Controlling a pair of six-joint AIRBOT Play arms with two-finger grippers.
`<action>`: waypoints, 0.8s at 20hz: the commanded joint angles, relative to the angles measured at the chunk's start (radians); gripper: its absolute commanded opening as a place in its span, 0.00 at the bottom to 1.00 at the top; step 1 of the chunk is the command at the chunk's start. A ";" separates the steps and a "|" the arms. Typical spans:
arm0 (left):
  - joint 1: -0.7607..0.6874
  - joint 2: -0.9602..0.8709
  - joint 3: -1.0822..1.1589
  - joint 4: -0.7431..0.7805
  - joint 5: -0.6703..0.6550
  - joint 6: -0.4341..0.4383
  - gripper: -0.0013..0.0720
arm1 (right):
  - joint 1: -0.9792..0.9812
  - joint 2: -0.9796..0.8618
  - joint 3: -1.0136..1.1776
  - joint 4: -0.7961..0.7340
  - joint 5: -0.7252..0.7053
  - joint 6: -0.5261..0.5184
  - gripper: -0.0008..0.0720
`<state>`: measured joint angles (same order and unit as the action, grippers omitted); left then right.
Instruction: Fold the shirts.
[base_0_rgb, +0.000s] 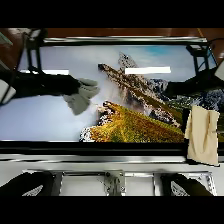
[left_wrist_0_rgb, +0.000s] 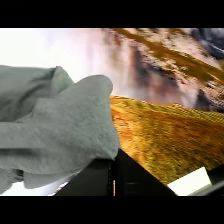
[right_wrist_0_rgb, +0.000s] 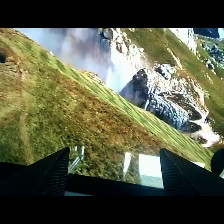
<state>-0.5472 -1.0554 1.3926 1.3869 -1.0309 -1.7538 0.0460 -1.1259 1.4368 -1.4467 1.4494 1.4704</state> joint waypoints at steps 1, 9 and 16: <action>-0.263 -0.019 -0.067 -0.019 0.212 -0.094 0.06 | -0.001 0.101 0.016 -0.041 0.098 0.000 0.95; -0.231 -0.332 -0.096 -0.123 0.207 -0.151 0.98 | -0.146 0.106 -0.072 -0.148 0.163 -0.002 0.95; 0.217 -0.261 -0.200 -0.165 -0.103 0.014 0.98 | -0.430 0.007 -0.368 0.312 -0.019 -0.067 0.95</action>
<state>-0.4717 -1.3193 1.2518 1.2778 -1.0420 -1.7939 -0.3065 -1.0637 1.1805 -1.3186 1.5009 1.4387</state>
